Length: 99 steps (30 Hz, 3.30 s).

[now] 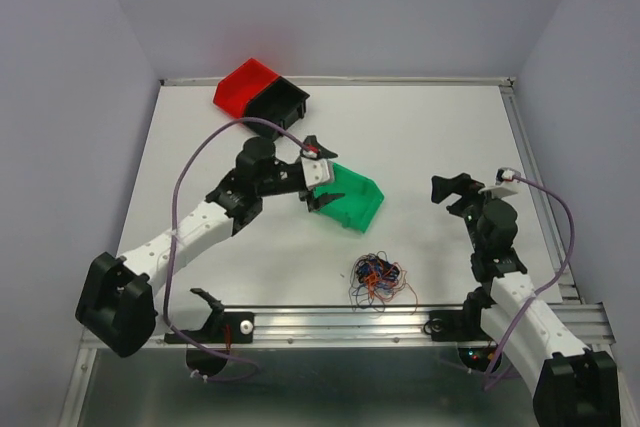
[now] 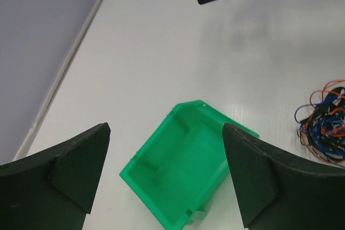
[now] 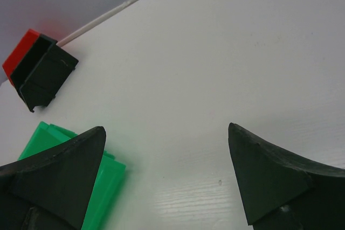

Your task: Untangle the cables

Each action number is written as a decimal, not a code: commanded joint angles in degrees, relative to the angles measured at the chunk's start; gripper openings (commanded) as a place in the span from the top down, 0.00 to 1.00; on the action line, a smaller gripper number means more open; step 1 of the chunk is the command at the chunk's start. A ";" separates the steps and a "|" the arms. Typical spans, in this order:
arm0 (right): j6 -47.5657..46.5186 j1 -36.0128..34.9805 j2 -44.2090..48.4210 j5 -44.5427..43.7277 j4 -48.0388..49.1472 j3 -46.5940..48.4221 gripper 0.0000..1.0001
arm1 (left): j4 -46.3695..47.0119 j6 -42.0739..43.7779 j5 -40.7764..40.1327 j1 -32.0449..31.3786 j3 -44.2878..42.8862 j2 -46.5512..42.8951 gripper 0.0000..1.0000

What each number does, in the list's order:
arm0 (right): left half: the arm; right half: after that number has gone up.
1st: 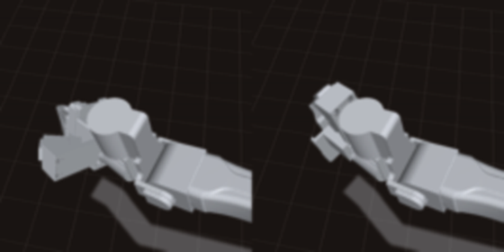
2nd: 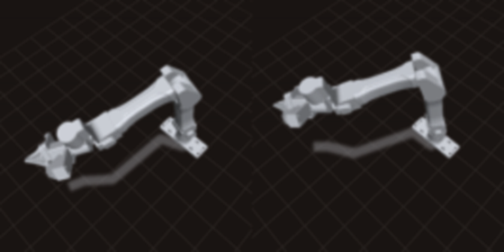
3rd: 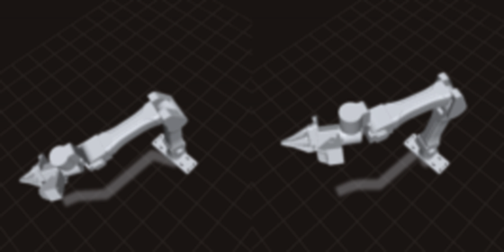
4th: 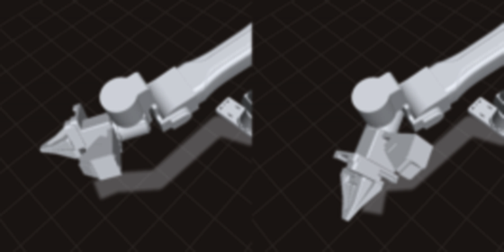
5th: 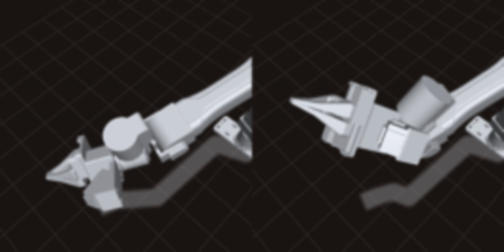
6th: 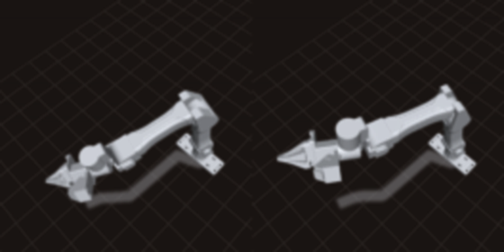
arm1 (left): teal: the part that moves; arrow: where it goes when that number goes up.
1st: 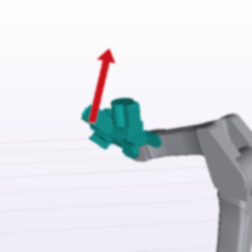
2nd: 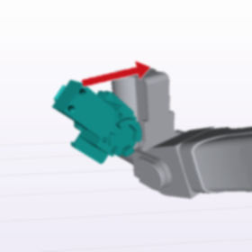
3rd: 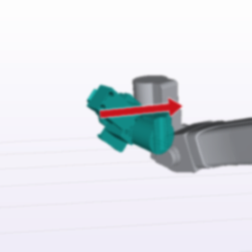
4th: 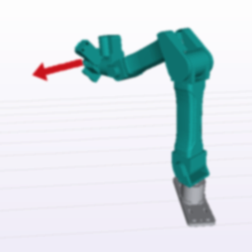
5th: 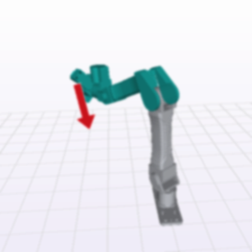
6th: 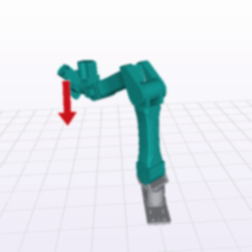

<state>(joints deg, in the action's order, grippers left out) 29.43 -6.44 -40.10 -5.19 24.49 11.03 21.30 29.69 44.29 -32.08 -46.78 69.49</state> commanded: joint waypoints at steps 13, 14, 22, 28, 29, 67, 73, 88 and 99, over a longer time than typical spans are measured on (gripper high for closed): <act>0.36 -0.07 0.19 4.93 -2.25 0.22 0.00 | -18.49 19.79 -16.96 -28.21 -0.50 11.45 0.08; 0.36 -0.07 0.19 4.84 -2.34 0.14 0.00 | -18.49 19.70 -17.83 -29.61 -0.94 12.32 0.09; 0.45 -0.07 0.19 4.84 -1.90 -0.22 0.00 | -21.21 20.14 -16.35 -33.31 -4.18 19.71 0.23; 0.45 -0.07 -0.07 4.84 -1.29 -0.48 0.02 | -24.46 20.23 -15.38 -33.67 -6.82 21.83 0.73; 0.45 -0.07 -0.07 4.75 -1.20 -0.48 0.02 | -24.90 19.97 -15.38 -33.67 -7.00 21.65 0.80; -18.79 -12.37 -56.23 31.82 14.27 28.78 0.35 | -35.45 23.13 -2.72 -22.07 -10.26 6.09 1.00; -19.32 -12.64 -58.08 32.97 14.36 30.37 0.67 | -35.80 23.31 -2.98 -22.07 -10.43 6.18 1.00; -13.09 -12.81 -52.45 -4.10 16.12 26.32 0.97 | -24.82 17.51 -12.47 -21.11 -7.09 4.86 1.00; -12.20 -12.72 -55.00 -14.68 10.58 29.14 0.78 | -22.18 15.04 -13.44 -16.70 -8.67 7.23 1.00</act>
<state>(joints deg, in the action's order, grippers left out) 16.01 -18.85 -94.59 -16.69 34.79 37.71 -4.38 45.82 30.74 -48.84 -54.02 77.10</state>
